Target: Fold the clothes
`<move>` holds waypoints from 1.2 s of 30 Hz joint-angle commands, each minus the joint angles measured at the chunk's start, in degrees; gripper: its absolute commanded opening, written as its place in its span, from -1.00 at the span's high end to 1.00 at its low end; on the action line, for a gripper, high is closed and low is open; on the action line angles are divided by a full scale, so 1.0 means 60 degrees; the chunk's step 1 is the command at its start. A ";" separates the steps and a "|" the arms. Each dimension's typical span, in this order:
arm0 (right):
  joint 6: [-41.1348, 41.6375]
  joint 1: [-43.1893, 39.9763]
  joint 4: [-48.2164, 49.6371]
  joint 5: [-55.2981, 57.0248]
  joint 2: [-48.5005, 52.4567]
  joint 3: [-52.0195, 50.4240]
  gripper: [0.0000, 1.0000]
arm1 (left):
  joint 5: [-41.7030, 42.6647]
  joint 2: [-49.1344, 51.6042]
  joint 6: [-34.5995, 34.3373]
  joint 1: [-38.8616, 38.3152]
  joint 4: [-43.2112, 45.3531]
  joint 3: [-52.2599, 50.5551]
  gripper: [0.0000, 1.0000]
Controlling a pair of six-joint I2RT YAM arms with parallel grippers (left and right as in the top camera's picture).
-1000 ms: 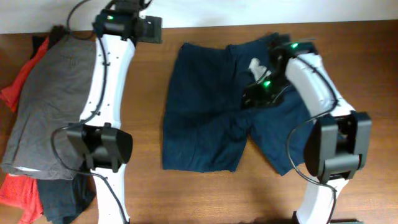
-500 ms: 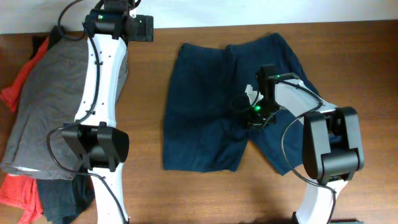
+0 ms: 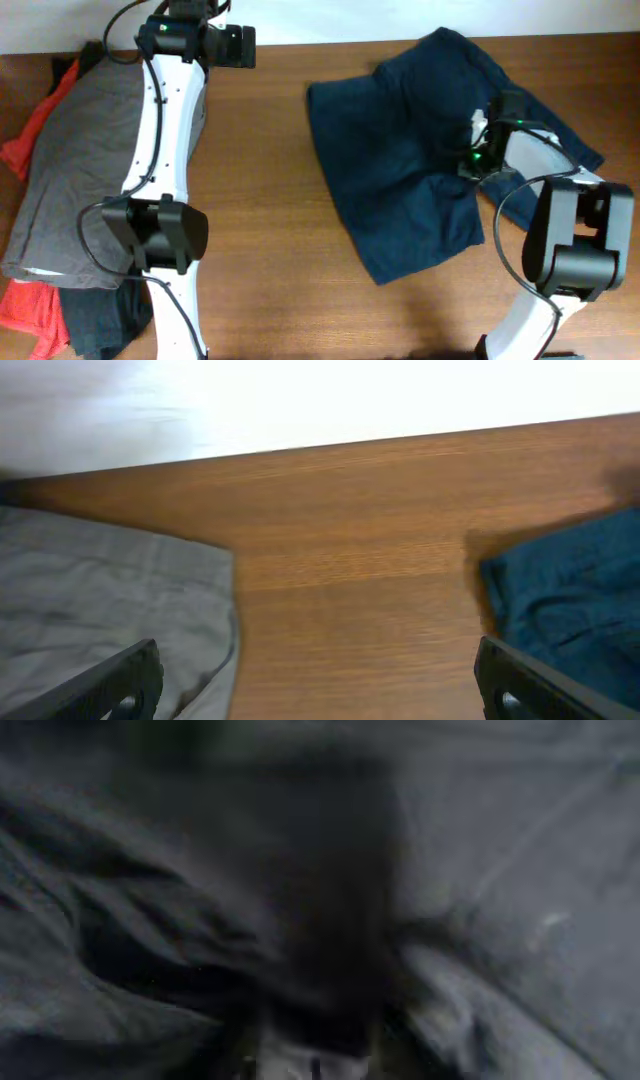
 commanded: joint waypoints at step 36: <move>-0.0586 0.0933 -0.5533 -0.1563 0.0124 0.6040 -0.39 | 0.3592 0.4433 0.0903 -0.1453 0.3821 0.0007 -0.22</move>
